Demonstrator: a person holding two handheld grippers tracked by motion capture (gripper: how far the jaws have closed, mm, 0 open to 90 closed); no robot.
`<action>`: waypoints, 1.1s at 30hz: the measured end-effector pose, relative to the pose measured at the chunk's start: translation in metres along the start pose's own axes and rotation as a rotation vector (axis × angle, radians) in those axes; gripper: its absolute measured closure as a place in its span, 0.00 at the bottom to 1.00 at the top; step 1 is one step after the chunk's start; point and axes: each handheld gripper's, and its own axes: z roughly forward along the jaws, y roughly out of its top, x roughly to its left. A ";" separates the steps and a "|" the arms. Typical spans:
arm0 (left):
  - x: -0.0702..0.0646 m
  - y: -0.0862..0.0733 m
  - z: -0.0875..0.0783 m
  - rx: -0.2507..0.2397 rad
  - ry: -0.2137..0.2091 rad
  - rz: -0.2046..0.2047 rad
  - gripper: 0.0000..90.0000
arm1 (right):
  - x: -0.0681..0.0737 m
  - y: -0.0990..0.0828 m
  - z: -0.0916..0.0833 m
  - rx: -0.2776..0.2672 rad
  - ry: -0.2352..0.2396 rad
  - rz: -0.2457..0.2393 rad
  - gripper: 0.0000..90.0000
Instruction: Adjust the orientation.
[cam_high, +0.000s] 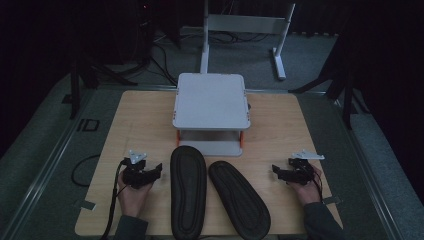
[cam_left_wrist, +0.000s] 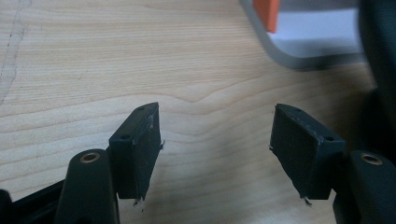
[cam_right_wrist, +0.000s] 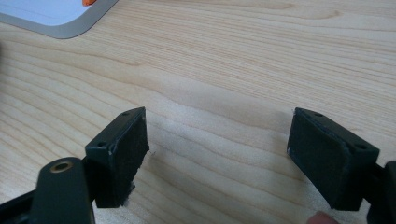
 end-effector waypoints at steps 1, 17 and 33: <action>-0.002 0.000 -0.003 -0.005 -0.001 0.006 0.37 | 0.000 0.000 0.000 -0.001 0.000 0.000 0.22; -0.036 -0.023 -0.010 0.056 0.002 0.160 0.37 | 0.000 0.000 0.000 0.000 -0.002 -0.004 0.22; -0.065 -0.014 -0.033 -0.014 -0.066 0.211 0.39 | 0.000 0.000 0.000 0.000 0.000 -0.004 0.22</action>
